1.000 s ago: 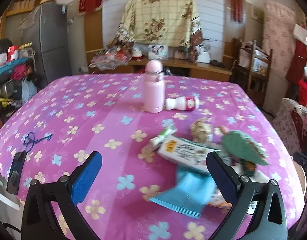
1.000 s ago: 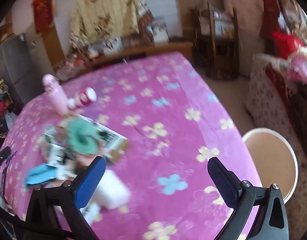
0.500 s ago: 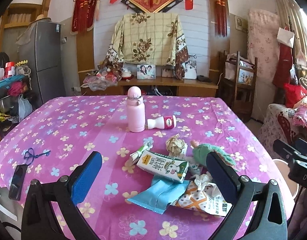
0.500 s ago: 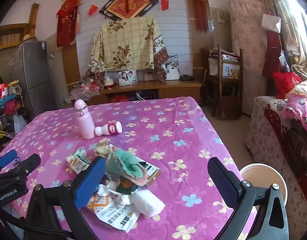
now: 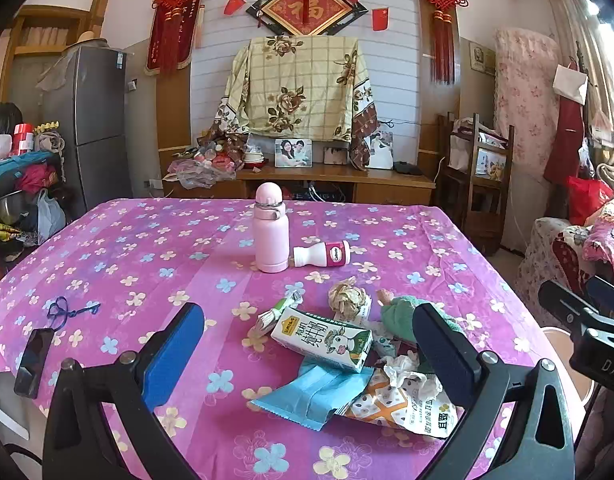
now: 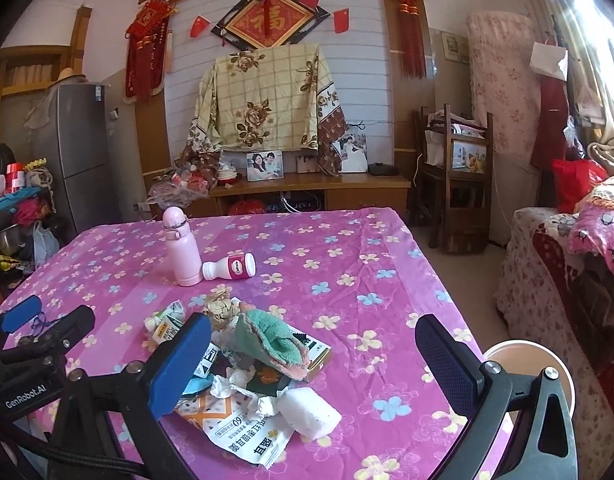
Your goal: Collect trash
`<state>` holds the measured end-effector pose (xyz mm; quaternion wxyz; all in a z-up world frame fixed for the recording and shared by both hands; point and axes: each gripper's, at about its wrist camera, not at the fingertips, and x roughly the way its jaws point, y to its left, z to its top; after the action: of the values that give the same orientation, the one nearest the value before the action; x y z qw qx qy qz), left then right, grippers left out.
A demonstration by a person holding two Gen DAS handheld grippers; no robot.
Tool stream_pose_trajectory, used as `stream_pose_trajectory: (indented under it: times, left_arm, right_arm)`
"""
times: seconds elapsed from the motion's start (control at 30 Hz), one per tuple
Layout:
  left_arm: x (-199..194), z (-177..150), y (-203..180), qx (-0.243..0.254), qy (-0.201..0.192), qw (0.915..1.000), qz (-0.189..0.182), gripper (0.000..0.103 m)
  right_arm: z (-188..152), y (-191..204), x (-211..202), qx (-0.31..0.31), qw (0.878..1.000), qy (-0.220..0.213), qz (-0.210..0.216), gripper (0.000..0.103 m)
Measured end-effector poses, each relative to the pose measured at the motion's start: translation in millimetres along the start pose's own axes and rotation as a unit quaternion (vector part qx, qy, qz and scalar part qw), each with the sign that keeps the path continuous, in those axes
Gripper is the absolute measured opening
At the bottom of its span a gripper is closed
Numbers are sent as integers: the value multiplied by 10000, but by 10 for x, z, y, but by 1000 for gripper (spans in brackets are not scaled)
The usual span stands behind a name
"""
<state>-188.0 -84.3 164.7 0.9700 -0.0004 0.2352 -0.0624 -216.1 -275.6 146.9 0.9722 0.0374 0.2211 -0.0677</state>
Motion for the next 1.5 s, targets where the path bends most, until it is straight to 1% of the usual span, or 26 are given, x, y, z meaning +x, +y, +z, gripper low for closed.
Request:
stream_pose_trajectory:
  times: [0.13,0.47,0.63,1.03,1.5]
  left_arm:
    - [-24,-24,30,-42,-24,10000,-19,103]
    - [-39,-40,40,-55,-47,10000,-39,103]
    - [-41,-44,26,-55,-47,10000,17,103]
    - [-60,-54,24,-78,-73,9999,1,103]
    - [-22,-40,40,-110,-12,9999,-33,103]
  right_arm:
    - [4,-3,-11,12,10000,-31,-4,103]
    - [1,-5,-2,-16,10000,44,-2,103]
    - [3,9,-13,-40,10000,32,-3,103]
    - [-6,7,-15,-37,10000,43,2,103]
    - [7,15,-4,-87,9999,54,-15,103]
